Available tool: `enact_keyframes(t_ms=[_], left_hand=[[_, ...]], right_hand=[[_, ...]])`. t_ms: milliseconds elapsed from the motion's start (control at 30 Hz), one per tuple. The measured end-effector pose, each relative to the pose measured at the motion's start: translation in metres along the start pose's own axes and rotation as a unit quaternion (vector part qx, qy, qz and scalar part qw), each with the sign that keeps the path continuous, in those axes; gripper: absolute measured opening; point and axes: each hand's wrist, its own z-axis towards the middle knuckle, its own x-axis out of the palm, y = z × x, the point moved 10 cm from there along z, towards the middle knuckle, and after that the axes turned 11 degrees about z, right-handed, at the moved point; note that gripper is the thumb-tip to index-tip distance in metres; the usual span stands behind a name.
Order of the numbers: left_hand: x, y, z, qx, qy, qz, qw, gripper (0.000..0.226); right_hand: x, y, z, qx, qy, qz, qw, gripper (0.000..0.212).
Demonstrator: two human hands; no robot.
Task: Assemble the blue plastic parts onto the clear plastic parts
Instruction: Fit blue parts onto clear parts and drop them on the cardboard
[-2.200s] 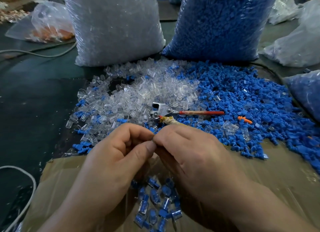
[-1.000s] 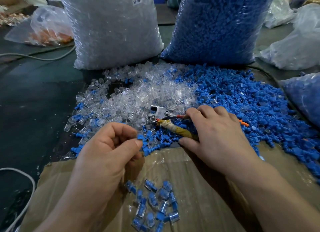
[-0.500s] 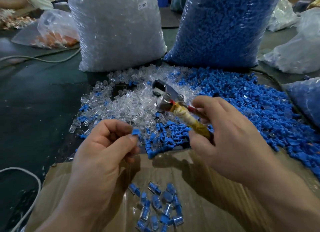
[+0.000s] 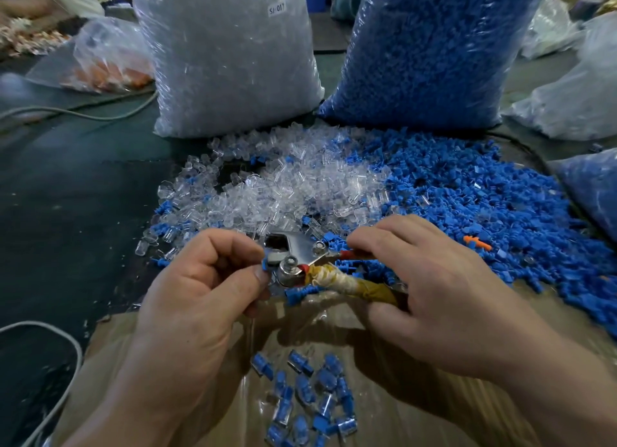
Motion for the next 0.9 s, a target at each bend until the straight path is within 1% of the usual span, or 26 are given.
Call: enact_keyframes(t_ms=[133, 300, 400, 500, 600, 733, 767, 833, 900], left_hand=[[0.0, -0.001, -0.001, 0.006, -0.002, 0.007, 1.0, 0.017], [-0.002, 0.0, -0.001, 0.019, -0.008, 0.025, 0.999, 0.015], [0.0, 0.0, -0.001, 0.023, -0.007, 0.029, 0.999, 0.019], [0.0, -0.003, -0.003, 0.024, -0.006, 0.027, 0.999, 0.018], [0.001, -0.004, -0.005, 0.009, 0.0, -0.004, 1.0, 0.018], [0.001, -0.003, -0.004, 0.007, -0.025, 0.007, 1.0, 0.014], [-0.001, -0.001, -0.003, 0.002, -0.031, 0.001, 1.0, 0.013], [-0.004, 0.003, -0.002, -0.014, -0.037, 0.007, 0.999, 0.021], [-0.001, 0.007, -0.003, -0.036, -0.018, 0.038, 0.998, 0.028]], right_hand=[[0.001, 0.003, -0.001, -0.01, 0.008, 0.002, 1.0, 0.062], [0.006, 0.002, -0.001, -0.008, 0.029, -0.022, 0.999, 0.06], [0.009, 0.001, 0.001, -0.005, 0.038, -0.042, 0.998, 0.048], [0.007, 0.003, 0.002, -0.001, 0.032, -0.037, 0.999, 0.037], [0.008, 0.002, 0.001, 0.005, 0.033, -0.017, 0.999, 0.04], [0.002, -0.006, -0.001, 0.024, 0.012, 0.01, 1.0, 0.048], [-0.001, -0.011, -0.001, 0.033, -0.002, -0.001, 0.999, 0.048], [-0.008, -0.023, 0.0, 0.059, -0.031, -0.031, 0.997, 0.047], [-0.011, -0.035, 0.003, 0.091, -0.055, -0.065, 0.992, 0.05]])
